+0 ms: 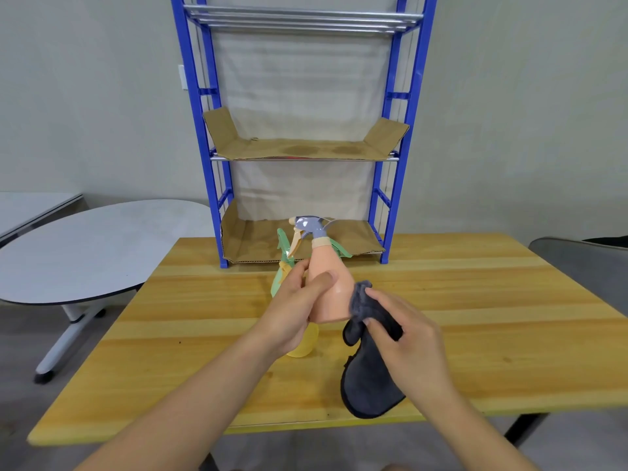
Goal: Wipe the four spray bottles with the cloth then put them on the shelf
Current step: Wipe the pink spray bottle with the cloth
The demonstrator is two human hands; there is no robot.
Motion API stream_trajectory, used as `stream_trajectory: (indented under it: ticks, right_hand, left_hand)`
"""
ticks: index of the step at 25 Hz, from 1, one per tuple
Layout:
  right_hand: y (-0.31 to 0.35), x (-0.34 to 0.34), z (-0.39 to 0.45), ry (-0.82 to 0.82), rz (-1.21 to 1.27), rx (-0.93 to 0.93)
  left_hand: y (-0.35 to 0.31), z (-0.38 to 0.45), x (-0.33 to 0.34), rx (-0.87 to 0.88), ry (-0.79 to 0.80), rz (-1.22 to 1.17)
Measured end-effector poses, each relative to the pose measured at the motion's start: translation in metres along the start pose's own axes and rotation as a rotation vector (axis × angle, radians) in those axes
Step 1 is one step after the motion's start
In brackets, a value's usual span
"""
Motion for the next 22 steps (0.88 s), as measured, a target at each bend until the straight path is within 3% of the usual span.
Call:
stream_trajectory:
  ticks: [5,9,11,13,16,19,22]
  right_hand:
    - [0.021,0.004,-0.015,0.074,-0.203,-0.553]
    - [0.015,-0.001,-0.006,0.079,-0.286,-0.524]
    - [0.021,-0.002,-0.012,0.146,-0.321,-0.63]
    - [0.023,-0.006,-0.011,0.177,-0.343,-0.655]
    - [0.023,-0.014,-0.001,0.111,-0.327,-0.546]
    - [0.024,-0.009,-0.011,0.167,-0.338,-0.671]
    - [0.014,-0.016,-0.002,0.107,-0.337,-0.588]
  left_hand:
    - [0.001,-0.002,0.008,0.08,-0.037,0.055]
    - [0.002,-0.002,0.009,-0.008,0.051,-0.058]
    - [0.0,-0.005,0.01,0.012,0.076,-0.011]
    - [-0.003,-0.006,0.012,0.047,0.056,0.06]
    - [-0.005,-0.005,0.015,0.051,0.017,0.074]
    - [-0.002,-0.003,0.021,0.023,0.0,0.086]
    - [0.001,-0.003,0.024,-0.071,0.068,-0.096]
Point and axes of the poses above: each hand's wrist, its own z-axis towards the middle knuckle, its own x-axis out of the palm, y = z × x, the point moved 3 cm from there along z, towards the middle knuckle, and after that the axes turned 9 degrees about -y, right-handed, at the moved point
